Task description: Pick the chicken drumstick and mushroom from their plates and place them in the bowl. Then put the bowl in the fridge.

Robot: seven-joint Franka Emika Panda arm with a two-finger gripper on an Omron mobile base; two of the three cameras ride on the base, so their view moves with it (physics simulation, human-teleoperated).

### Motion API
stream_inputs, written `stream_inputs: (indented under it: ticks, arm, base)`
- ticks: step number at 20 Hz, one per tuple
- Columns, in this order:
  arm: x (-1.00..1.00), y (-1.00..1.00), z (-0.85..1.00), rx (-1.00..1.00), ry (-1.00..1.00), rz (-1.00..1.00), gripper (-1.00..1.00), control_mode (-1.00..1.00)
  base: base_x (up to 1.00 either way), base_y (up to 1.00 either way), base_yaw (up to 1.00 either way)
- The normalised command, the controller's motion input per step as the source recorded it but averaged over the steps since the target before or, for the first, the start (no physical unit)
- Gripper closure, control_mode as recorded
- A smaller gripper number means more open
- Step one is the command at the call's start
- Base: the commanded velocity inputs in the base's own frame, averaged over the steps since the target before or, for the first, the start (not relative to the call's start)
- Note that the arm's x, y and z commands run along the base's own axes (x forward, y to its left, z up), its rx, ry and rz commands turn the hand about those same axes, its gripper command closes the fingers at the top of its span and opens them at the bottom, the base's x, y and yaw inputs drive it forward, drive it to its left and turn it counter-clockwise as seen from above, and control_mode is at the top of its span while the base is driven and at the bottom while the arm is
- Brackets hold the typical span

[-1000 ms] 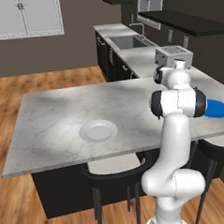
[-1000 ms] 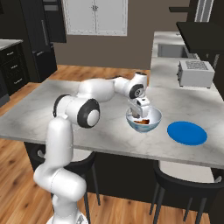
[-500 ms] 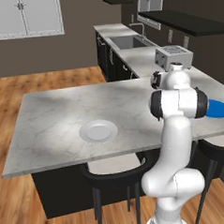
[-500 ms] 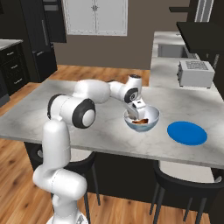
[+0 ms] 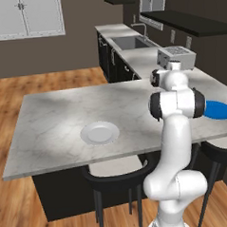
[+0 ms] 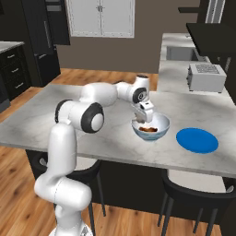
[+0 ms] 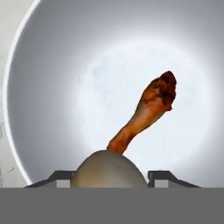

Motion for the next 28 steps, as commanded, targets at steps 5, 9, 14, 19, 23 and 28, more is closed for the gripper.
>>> stream_inputs:
  ticks: [5, 9, 14, 19, 23, 28]
  arm:
    - [0.01, -0.31, 0.0, 0.0, 0.04, 0.0, -1.0, -1.0]
    - [0.0, -0.3, 0.0, 0.0, 0.0, 0.0, -1.0, -1.0]
    - [0.0, 0.04, 0.17, 0.0, 0.01, 0.02, -1.0, -1.0]
    - [-0.42, 0.13, 0.17, 0.0, 0.0, 0.15, -1.0, -1.0]
    - [-0.58, 0.0, 0.0, 0.0, 0.0, 0.32, -1.0, -1.0]
    - [-0.53, 0.04, -0.17, -0.04, -0.01, 0.38, -1.0, -1.0]
  base:
    - [0.0, 0.0, 0.0]
    - [0.0, 0.0, 0.0]
    - [0.0, 0.0, 0.0]
    - [0.0, 0.0, 0.0]
    - [0.0, 0.0, 0.0]
    - [0.0, 0.0, 0.0]
